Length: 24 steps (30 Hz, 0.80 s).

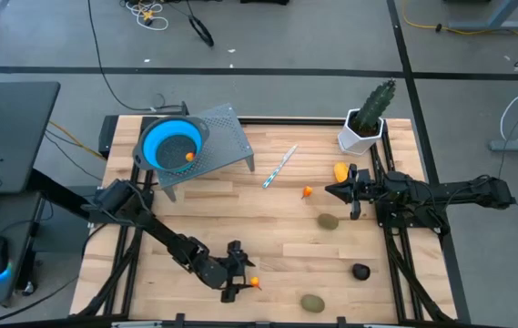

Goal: Pick & Place Fruit
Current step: Put the bottom orange pear into the blue strainer bowl

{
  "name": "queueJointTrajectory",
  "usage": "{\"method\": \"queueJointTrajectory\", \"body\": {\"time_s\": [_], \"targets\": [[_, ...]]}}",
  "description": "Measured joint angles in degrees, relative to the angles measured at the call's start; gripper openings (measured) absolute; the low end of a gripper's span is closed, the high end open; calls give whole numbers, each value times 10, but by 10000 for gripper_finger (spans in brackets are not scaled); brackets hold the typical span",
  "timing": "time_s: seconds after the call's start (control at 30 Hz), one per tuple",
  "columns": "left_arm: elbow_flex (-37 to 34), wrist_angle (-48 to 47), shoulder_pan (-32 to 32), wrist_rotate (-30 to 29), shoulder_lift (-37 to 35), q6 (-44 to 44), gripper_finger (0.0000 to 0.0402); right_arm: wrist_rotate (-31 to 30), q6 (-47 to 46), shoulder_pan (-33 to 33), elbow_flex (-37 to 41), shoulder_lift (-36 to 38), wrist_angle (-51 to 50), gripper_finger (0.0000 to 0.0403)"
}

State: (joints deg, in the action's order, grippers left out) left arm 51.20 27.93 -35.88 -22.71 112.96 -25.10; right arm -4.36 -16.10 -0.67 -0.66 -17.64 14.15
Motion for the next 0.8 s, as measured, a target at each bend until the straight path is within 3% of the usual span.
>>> {"method": "queueJointTrajectory", "body": {"time_s": [0.3, 0.63, 0.8], "targets": [[47, 30, 1, -2, 71, 27, 310, 0, 0, 0, 0, -2, 3, 13], [47, 19, 4, 1, 76, 44, 309, 0, 0, 0, 0, -9, 2, 13], [47, 8, 5, 5, 75, 46, 287, 0, 0, 0, 0, -9, 3, 13]]}}
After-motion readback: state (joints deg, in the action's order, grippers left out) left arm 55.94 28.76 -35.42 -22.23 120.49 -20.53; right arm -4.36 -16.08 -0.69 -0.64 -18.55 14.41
